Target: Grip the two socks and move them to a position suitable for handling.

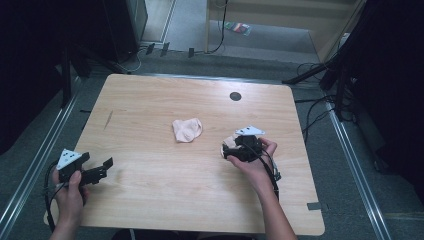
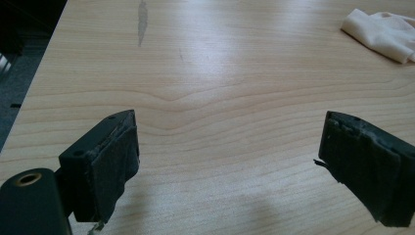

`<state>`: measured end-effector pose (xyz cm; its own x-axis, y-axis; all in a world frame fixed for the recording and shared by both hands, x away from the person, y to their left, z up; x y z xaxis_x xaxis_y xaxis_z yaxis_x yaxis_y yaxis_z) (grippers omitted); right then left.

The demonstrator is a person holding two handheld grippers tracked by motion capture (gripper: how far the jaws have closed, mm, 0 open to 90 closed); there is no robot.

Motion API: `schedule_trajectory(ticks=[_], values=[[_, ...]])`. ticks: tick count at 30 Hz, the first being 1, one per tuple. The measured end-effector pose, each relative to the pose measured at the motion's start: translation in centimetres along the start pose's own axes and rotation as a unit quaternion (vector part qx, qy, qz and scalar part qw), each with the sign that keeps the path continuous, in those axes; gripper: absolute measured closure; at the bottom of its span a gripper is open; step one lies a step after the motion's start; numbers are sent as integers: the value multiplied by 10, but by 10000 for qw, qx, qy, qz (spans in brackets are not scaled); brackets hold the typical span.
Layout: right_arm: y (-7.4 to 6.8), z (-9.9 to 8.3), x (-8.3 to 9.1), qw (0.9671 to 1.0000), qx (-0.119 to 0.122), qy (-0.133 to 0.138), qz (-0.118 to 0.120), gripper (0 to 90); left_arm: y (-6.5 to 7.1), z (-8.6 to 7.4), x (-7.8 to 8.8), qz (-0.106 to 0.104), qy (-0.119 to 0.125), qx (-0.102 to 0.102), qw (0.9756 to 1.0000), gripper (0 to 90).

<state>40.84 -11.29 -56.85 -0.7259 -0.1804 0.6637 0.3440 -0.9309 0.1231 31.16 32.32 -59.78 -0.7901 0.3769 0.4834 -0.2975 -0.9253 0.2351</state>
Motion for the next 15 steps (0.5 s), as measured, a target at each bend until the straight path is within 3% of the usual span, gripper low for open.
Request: schedule_trajectory(ticks=[8, 11, 15], values=[[-5, -7, -18, 9998, -17, -204, 83, 178, 0, 0, 0, 3, -16, 6, 10000, 83], [-1, -9, -21, 9999, -75, -119, -79, 224, 0, 0, 0, 1, -18, 11, 10000, 83], [1, -14, -25, 9997, -109, -189, -113, 235, 0, 0, 0, 2, -18, 10, 10000, 83]])
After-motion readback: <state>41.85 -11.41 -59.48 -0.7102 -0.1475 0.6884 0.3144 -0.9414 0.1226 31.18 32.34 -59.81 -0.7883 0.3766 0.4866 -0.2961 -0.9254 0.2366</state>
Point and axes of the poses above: each handheld gripper's, and its own axes: x roughly backward along the jaws, z roughly out of its top, y roughly to its right, the point moved 9 cm from there along -x, roughly forward along the jaws, and after that the axes turned 9 degrees about -z, right-handed, at the moved point
